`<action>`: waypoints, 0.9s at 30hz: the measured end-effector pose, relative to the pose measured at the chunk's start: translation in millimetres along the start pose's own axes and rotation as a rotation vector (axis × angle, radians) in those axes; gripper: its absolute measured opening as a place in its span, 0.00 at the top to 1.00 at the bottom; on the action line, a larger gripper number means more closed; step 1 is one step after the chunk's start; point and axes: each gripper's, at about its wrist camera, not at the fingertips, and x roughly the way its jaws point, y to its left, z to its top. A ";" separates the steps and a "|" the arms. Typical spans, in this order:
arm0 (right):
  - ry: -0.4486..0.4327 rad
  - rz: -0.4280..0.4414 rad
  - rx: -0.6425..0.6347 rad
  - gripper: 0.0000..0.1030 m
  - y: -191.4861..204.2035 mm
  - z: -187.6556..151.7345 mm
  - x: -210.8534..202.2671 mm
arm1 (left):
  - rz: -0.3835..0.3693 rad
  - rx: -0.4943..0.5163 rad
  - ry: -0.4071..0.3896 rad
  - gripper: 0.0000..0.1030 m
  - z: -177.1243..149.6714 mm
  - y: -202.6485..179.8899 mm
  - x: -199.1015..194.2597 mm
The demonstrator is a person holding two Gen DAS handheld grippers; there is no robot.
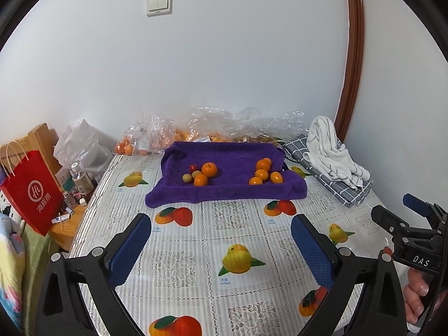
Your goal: Organize fruits
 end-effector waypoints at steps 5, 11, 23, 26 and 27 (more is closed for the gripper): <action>0.007 -0.009 0.000 0.00 1.8 -2.0 0.7 | -0.002 -0.006 0.006 0.02 -1.5 2.3 0.0; 0.014 -0.010 0.007 0.00 -0.1 -4.0 2.8 | -0.003 0.003 0.013 0.02 -4.6 0.9 1.1; 0.010 -0.009 0.011 0.00 -0.7 -6.3 1.6 | -0.006 0.000 0.015 0.02 -5.3 0.3 1.1; 0.008 -0.009 0.008 0.00 -0.6 -6.7 1.0 | -0.006 0.001 0.016 0.02 -5.6 -0.1 1.1; 0.008 -0.008 0.007 0.00 -0.9 -5.9 0.8 | -0.006 0.002 0.016 0.02 -6.1 -0.6 1.3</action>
